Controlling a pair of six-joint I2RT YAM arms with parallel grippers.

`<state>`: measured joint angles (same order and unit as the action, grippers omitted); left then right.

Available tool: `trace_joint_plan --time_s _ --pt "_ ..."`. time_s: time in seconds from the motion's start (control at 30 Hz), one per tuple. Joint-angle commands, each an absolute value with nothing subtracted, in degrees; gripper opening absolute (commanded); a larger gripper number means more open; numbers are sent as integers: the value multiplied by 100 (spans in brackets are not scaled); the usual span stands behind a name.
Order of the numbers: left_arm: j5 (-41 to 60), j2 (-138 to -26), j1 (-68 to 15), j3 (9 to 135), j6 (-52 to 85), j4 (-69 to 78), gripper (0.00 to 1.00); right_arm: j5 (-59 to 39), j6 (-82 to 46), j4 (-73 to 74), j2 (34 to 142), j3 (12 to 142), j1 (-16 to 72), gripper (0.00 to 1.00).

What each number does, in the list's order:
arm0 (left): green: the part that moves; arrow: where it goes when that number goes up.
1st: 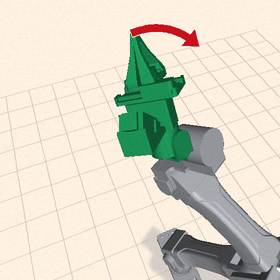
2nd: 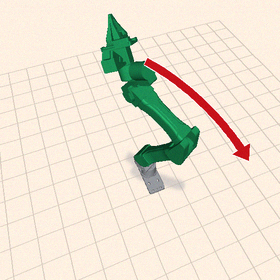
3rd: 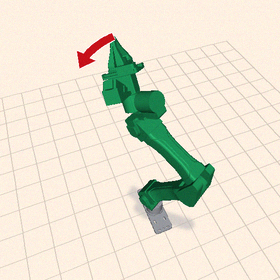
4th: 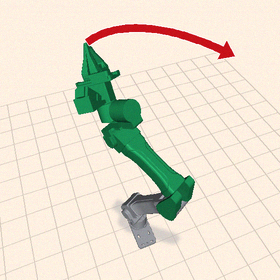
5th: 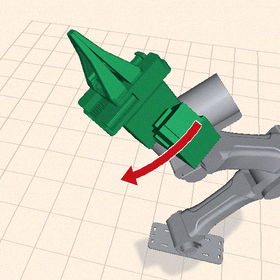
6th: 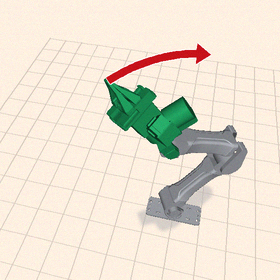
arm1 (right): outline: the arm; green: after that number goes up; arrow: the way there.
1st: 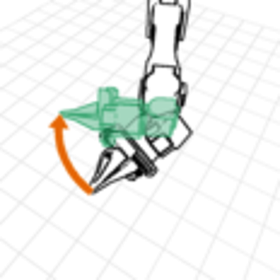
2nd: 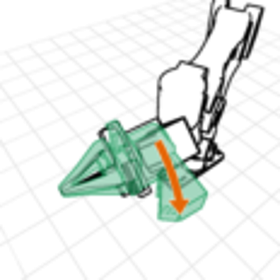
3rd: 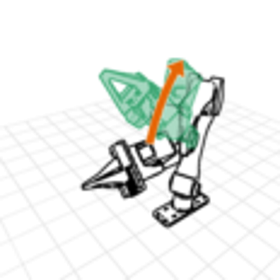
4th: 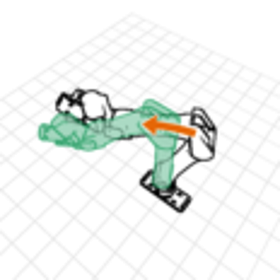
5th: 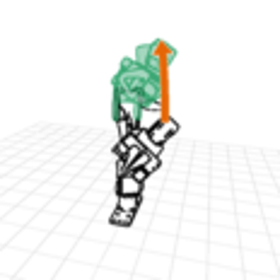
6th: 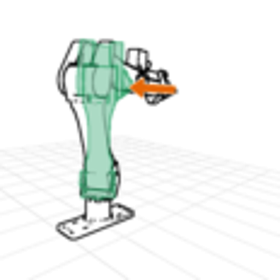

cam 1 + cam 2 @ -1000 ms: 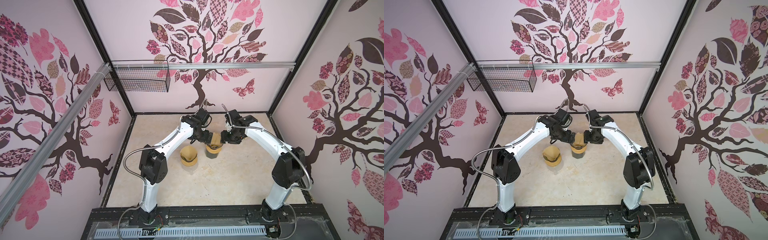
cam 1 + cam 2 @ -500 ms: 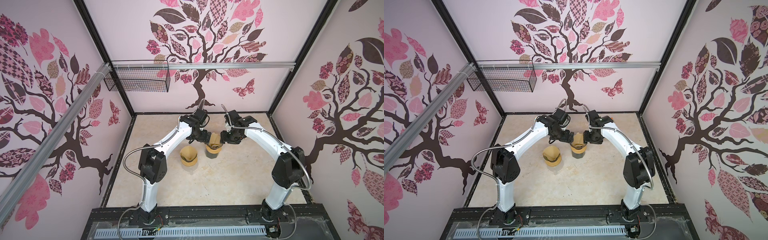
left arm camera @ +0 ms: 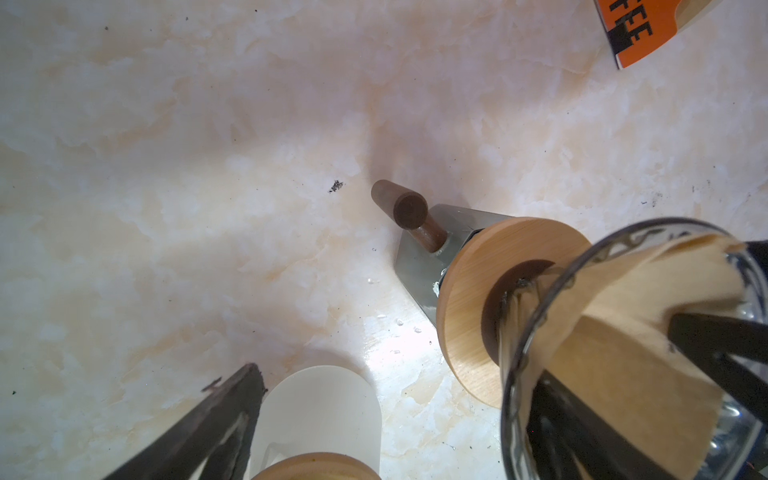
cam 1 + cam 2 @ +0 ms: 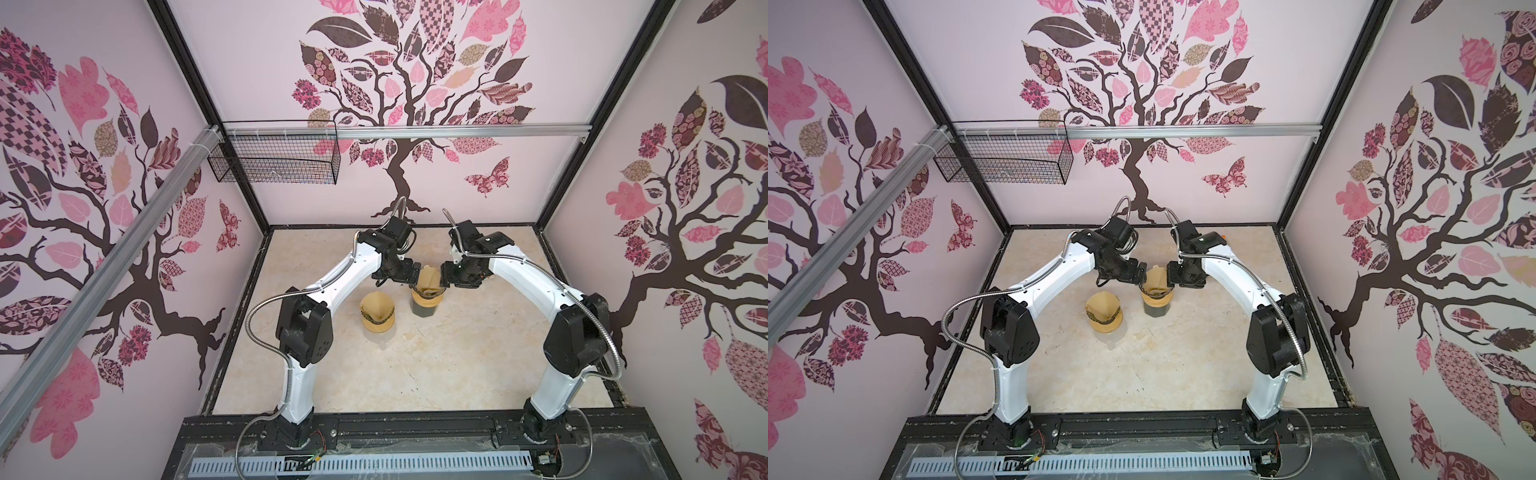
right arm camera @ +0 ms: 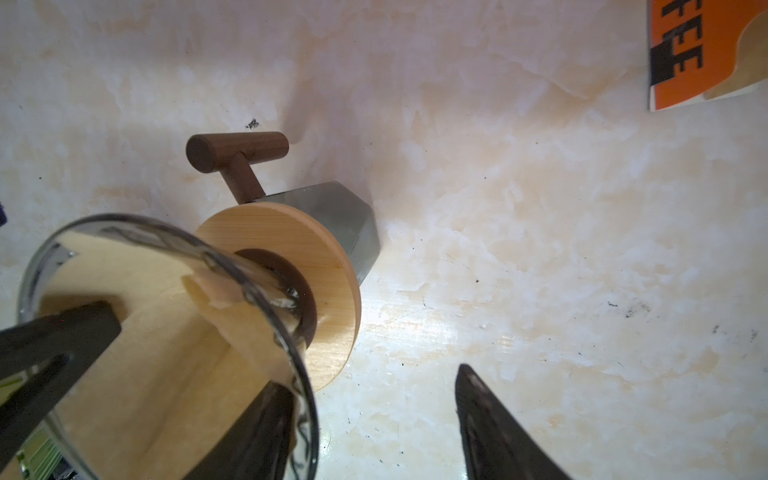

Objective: Place the coffee filter in the dripper

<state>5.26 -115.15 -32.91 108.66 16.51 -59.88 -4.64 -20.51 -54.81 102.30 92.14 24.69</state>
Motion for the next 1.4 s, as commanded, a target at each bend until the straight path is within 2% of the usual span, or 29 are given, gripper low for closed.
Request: trace_joint_plan --time_s 0.0,0.33,0.77,1.37 --pt "625 -11622 -3248 10760 1675 -5922 98 -395 -1967 -5519 10244 9163 2470 63" --pt "939 -11293 -3258 10790 1679 -5858 98 -422 -1957 -5484 10239 9161 2474 63" --pt "702 -11295 -3724 10593 1404 -6053 98 -431 -1953 -5498 10258 9181 2470 64" --pt "559 -11407 -3718 10892 1433 -6179 98 -481 -1999 -5589 10138 9470 2469 66"
